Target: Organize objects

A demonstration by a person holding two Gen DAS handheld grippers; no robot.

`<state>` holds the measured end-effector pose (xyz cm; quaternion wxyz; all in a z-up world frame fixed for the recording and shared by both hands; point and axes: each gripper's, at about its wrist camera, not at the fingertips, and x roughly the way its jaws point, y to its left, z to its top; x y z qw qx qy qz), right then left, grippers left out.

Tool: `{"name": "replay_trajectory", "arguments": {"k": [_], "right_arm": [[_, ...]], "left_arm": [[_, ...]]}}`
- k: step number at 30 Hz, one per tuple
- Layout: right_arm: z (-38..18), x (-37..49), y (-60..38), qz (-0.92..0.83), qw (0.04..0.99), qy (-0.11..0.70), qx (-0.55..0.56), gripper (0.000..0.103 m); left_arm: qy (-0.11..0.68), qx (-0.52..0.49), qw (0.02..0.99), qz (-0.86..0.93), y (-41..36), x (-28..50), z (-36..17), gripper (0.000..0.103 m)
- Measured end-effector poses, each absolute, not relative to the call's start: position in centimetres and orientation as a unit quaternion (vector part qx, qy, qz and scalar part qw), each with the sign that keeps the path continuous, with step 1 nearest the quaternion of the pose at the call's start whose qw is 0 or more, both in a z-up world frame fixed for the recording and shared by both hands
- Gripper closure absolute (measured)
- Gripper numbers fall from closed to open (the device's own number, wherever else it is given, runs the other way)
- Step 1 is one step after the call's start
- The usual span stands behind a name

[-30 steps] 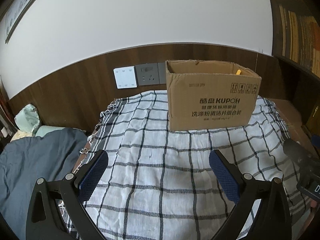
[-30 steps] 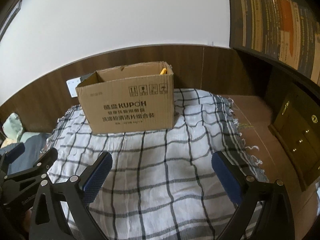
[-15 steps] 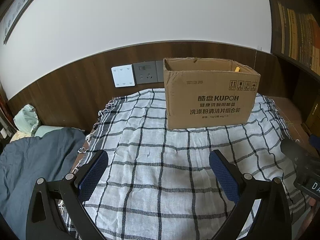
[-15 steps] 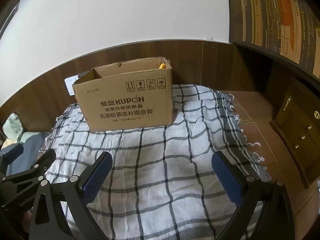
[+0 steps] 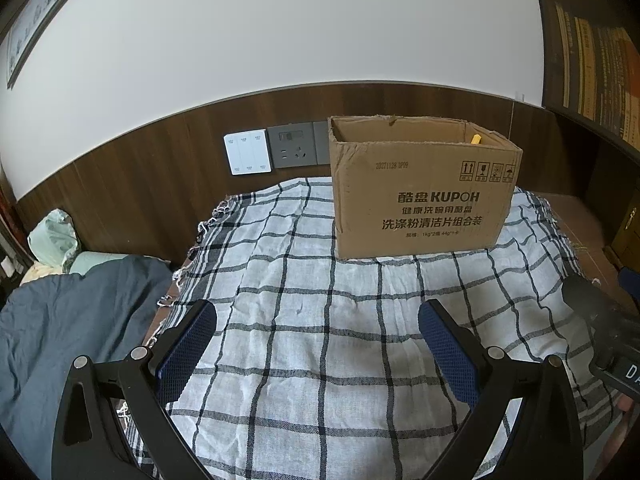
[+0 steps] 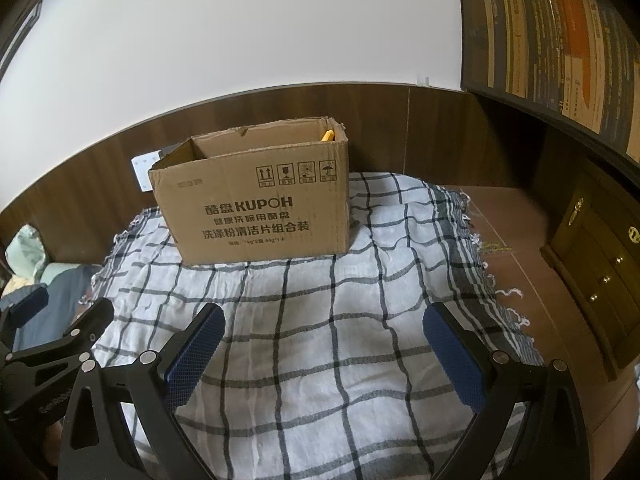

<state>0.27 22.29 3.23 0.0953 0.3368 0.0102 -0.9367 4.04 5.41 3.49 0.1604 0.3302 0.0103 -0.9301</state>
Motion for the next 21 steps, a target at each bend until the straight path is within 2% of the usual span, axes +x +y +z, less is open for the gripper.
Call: {"name": "replay_trajectory", "arguments": {"k": [21], "right_arm": [[3.18, 0.14, 22.29, -0.937, 0.097, 0.008, 0.336, 0.003]], "left_arm": [[0.018, 0.337, 0.162, -0.927, 5.02, 3.92, 3.23, 0.0]]}}
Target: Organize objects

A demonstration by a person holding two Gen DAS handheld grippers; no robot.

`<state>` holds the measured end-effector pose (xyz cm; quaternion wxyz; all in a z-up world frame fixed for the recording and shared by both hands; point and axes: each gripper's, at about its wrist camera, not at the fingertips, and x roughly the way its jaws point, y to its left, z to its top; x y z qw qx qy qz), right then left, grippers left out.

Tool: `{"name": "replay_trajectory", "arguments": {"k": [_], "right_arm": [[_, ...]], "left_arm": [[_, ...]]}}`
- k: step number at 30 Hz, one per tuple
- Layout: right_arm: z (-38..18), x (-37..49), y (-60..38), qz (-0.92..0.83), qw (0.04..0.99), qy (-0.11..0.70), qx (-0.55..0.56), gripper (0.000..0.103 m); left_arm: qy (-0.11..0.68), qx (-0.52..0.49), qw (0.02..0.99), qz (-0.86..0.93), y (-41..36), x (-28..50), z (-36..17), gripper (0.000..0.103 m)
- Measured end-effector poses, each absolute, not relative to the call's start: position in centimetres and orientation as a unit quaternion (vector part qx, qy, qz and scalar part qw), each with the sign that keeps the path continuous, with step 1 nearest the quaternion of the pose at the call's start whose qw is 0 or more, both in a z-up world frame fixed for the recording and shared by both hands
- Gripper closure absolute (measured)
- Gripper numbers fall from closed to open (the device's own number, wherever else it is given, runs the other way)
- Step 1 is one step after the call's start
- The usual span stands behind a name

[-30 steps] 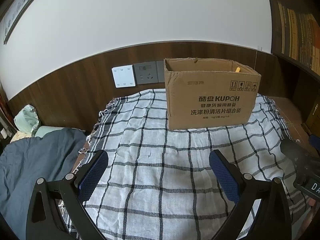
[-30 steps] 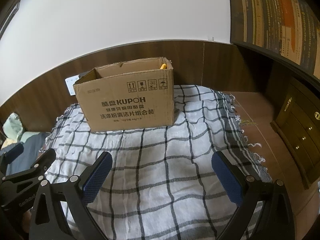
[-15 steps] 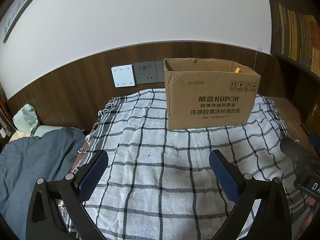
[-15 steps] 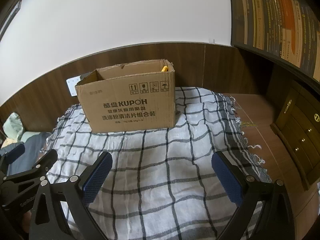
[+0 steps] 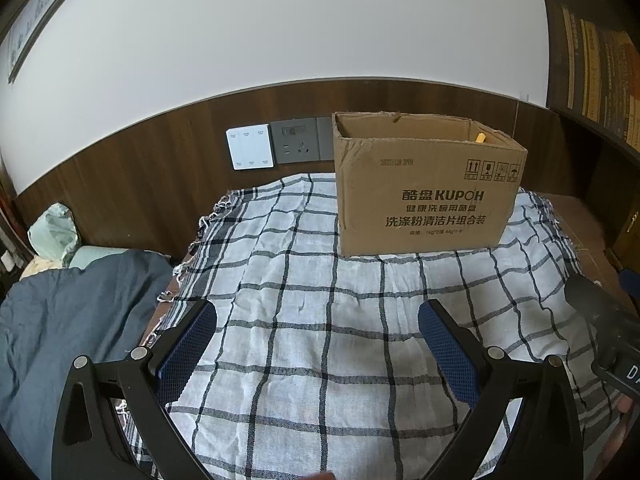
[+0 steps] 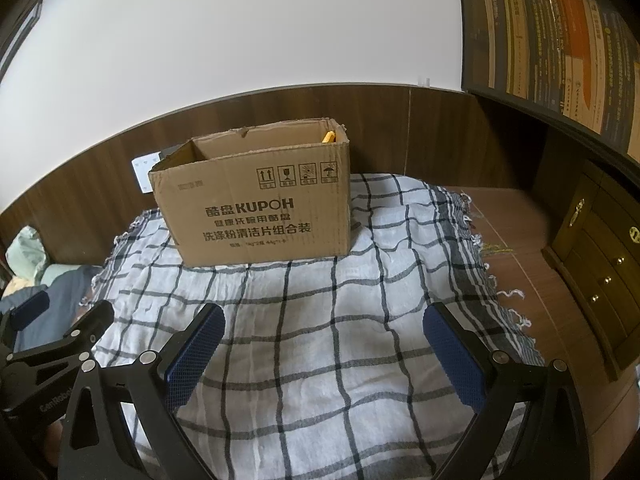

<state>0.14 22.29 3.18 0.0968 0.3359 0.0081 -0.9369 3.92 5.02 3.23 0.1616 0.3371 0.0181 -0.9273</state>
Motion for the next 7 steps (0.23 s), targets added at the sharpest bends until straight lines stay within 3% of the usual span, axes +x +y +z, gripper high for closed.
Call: {"name": "replay_trajectory", "arguments": {"k": [7], "right_arm": [[2.91, -0.18, 22.37, -0.936, 0.095, 0.007, 0.338, 0.003]], "left_arm": [[0.019, 0.341, 0.158, -0.927, 5.03, 3.69, 2.93, 0.0]]}}
